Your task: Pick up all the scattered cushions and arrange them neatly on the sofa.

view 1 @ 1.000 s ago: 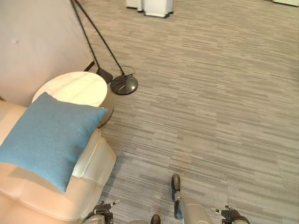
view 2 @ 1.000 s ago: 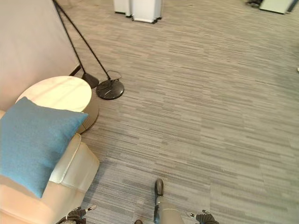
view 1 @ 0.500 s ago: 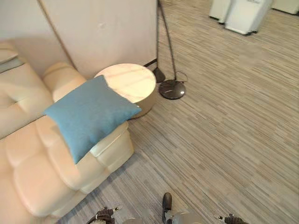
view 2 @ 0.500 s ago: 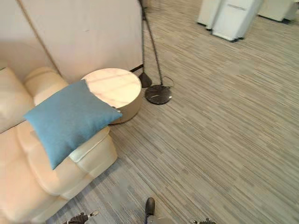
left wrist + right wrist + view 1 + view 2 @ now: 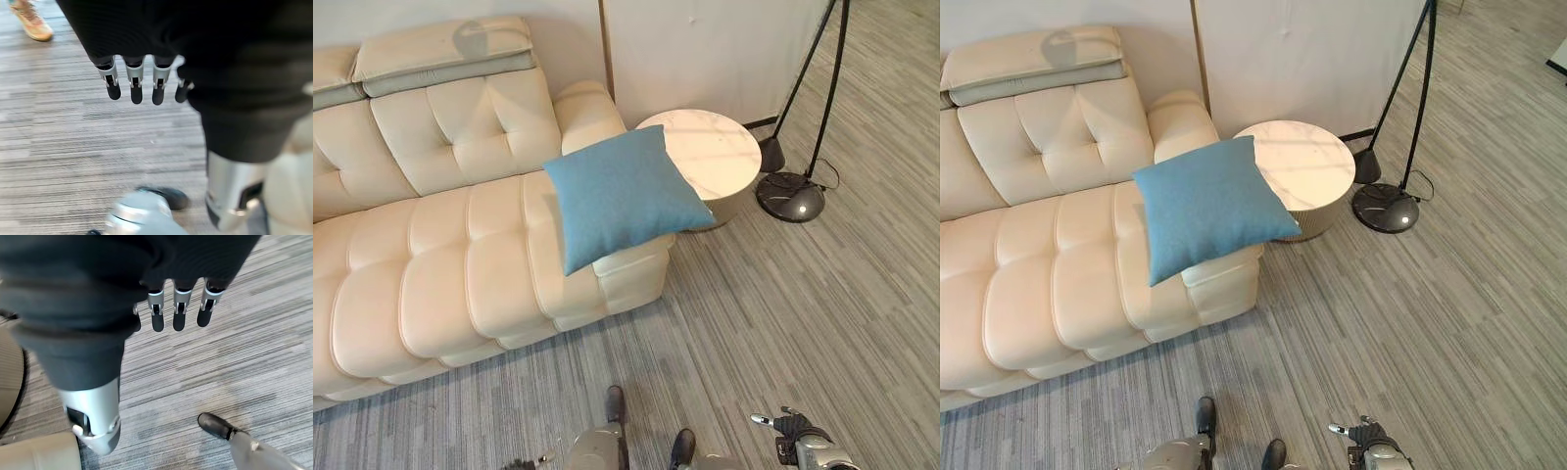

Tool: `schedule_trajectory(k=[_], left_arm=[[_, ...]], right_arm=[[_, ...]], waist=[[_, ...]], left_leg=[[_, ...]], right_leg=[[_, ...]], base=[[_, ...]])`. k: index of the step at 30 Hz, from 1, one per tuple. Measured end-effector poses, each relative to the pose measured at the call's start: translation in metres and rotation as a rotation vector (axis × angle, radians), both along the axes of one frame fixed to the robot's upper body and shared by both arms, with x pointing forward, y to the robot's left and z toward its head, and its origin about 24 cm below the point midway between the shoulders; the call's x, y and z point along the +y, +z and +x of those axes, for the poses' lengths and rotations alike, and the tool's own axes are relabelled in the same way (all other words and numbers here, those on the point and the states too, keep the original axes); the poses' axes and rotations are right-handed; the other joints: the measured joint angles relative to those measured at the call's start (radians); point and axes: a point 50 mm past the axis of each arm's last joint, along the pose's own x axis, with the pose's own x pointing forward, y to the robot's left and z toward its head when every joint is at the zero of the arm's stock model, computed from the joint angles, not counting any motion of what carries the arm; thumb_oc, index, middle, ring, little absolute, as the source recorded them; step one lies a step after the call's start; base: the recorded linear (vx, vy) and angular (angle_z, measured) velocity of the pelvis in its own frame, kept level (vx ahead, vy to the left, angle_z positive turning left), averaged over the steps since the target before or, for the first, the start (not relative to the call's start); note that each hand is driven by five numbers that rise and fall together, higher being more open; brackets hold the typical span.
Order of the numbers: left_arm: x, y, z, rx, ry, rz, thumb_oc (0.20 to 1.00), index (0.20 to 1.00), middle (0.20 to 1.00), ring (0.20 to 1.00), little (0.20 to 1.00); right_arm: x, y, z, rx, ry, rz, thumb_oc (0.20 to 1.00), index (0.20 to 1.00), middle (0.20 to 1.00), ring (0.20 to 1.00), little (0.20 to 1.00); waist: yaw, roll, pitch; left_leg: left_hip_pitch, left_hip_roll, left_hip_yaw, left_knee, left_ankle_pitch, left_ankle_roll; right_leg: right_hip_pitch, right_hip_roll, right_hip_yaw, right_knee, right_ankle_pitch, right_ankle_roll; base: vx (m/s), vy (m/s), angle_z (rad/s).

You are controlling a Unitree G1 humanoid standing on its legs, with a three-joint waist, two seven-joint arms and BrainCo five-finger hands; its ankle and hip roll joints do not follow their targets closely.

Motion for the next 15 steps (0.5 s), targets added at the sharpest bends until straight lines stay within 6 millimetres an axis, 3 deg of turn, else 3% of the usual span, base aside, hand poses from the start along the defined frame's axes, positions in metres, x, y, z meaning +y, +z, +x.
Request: schedule_trajectory(k=[1, 2, 3, 4, 6, 7, 9, 10, 11, 12, 13, 14, 15], left_arm=[[0.001, 0.000, -0.001, 0.004, -0.005, 0.003, 1.000, 1.000, 1.000, 1.000, 1.000], [0.003, 0.001, 0.001, -0.001, -0.012, 0.011, 1.000, 1.000, 1.000, 1.000, 1.000], [0.003, 0.002, 0.004, -0.008, -0.021, 0.014, 1.000, 1.000, 1.000, 1.000, 1.000], [0.007, 0.005, 0.014, -0.041, -0.051, 0.034, 1.000, 1.000, 1.000, 1.000, 1.000], [0.009, 0.008, 0.028, -0.074, -0.070, 0.045, 1.000, 1.000, 1.000, 1.000, 1.000], [0.010, 0.012, 0.042, -0.101, -0.116, 0.064, 1.000, 1.000, 1.000, 1.000, 1.000], [0.008, 0.016, 0.060, -0.140, -0.159, 0.072, 1.000, 1.000, 1.000, 1.000, 1.000], [0.007, 0.018, 0.067, -0.168, -0.174, 0.077, 1.000, 1.000, 1.000, 1.000, 1.000], [0.005, 0.018, 0.069, -0.174, -0.184, 0.078, 1.000, 1.000, 1.000, 1.000, 1.000], [0.007, 0.020, 0.072, -0.183, -0.208, 0.092, 1.000, 1.000, 1.000, 1.000, 1.000], [0.008, 0.021, 0.073, -0.188, -0.210, 0.094, 1.000, 1.000, 1.000, 1.000, 1.000], [0.008, 0.021, 0.072, -0.184, -0.203, 0.093, 1.000, 1.000, 1.000, 1.000, 1.000], [0.008, 0.020, 0.071, -0.178, -0.201, 0.092, 1.000, 1.000, 1.000, 1.000, 1.000]], right_arm=[[0.001, -0.001, -0.003, 0.008, -0.001, 0.005, 1.000, 1.000, 1.000, 1.000, 1.000], [0.005, -0.003, -0.007, 0.015, 0.015, 0.008, 1.000, 1.000, 1.000, 1.000, 1.000], [0.006, -0.004, -0.008, 0.019, 0.026, 0.008, 1.000, 1.000, 1.000, 1.000, 1.000], [0.010, -0.006, -0.014, 0.033, 0.056, 0.017, 1.000, 1.000, 1.000, 1.000, 1.000], [0.012, -0.007, -0.018, 0.036, 0.061, 0.023, 1.000, 1.000, 1.000, 1.000, 1.000], [0.013, -0.008, -0.022, 0.038, 0.058, 0.027, 1.000, 1.000, 1.000, 1.000, 1.000], [0.014, -0.007, -0.017, 0.030, 0.062, 0.027, 1.000, 1.000, 1.000, 1.000, 1.000], [0.014, -0.007, -0.016, 0.027, 0.062, 0.027, 1.000, 1.000, 1.000, 1.000, 1.000], [0.013, -0.006, -0.016, 0.026, 0.062, 0.026, 1.000, 1.000, 1.000, 1.000, 1.000], [0.015, -0.005, -0.009, 0.009, 0.068, 0.028, 1.000, 1.000, 1.000, 1.000, 1.000], [0.015, -0.004, -0.009, 0.006, 0.068, 0.029, 1.000, 1.000, 1.000, 1.000, 1.000], [0.015, -0.004, -0.008, 0.004, 0.066, 0.028, 1.000, 1.000, 1.000, 1.000, 1.000], [0.015, -0.004, -0.008, 0.007, 0.064, 0.029, 1.000, 1.000, 1.000, 1.000, 1.000]], waist=[[-0.001, -0.006, -0.004], [0.000, -0.022, -0.012], [-0.006, -0.018, -0.012], [-0.013, -0.025, -0.015], [-0.028, -0.031, -0.018], [-0.031, -0.032, -0.016], [-0.043, -0.025, -0.012], [-0.043, -0.001, 0.003], [-0.043, 0.002, 0.000], [-0.042, 0.005, 0.003], [-0.044, 0.011, 0.007], [-0.043, -0.002, 0.003], [-0.042, -0.002, 0.005]], left_leg=[[0.008, 0.001, 0.001, -0.001, 0.001, 0.004], [0.026, -0.017, 0.011, -0.009, -0.016, 0.043], [0.033, -0.015, 0.013, -0.007, -0.011, 0.055], [0.051, -0.032, 0.005, -0.001, -0.022, 0.079], [0.070, -0.055, -0.009, 0.001, -0.026, 0.091], [0.078, -0.068, -0.019, 0.002, -0.032, 0.097], [0.097, -0.073, -0.029, 0.001, -0.032, 0.096], [0.113, -0.072, -0.030, 0.001, -0.038, 0.087], [0.114, -0.069, -0.034, 0.001, -0.047, 0.077], [0.114, -0.070, -0.029, 0.001, -0.076, 0.074], [0.112, -0.069, -0.031, 0.000, -0.091, 0.072], [0.116, -0.069, -0.034, 0.000, -0.091, 0.073], [0.118, -0.070, -0.037, 0.000, -0.086, 0.080]], right_leg=[[-0.006, -0.011, 0.001, 0.033, -0.015, -0.001], [-0.054, -0.050, -0.003, 0.188, -0.055, 0.042], [-0.094, -0.071, -0.018, 0.287, -0.074, 0.042], [-0.173, -0.116, -0.021, 0.496, -0.088, 0.046], [-0.257, -0.170, -0.013, 0.660, -0.133, 0.062], [-0.321, -0.161, 0.065, 0.732, -0.146, 0.068], [-0.361, -0.139, 0.091, 0.669, -0.157, 0.057], [-0.375, -0.124, 0.086, 0.580, -0.150, 0.052], [-0.382, -0.112, 0.092, 0.532, -0.145, 0.053], [-0.391, -0.087, 0.119, 0.399, -0.104, 0.068], [-0.404, -0.075, 0.146, 0.361, -0.082, 0.063], [-0.385, -0.040, 0.233, 0.232, -0.031, 0.088], [-0.379, -0.039, 0.239, 0.189, -0.007, 0.081]], base=[[0.29, 0.237, -0.22], [0.24, 0.228, -0.06], [0.14, 0.153, -0.01], [0.17, 0.150, 0.12], [0.15, 0.082, 0.24], [0.14, 0.002, 0.45], [0.14, -0.021, 0.31], [0.08, -0.036, 0.03], [0.22, -0.108, 0.02], [0.14, -0.073, 0.08], [0.26, -0.161, 0.09], [0.12, -0.089, 0.08], [0.24, -0.200, 0.14]])
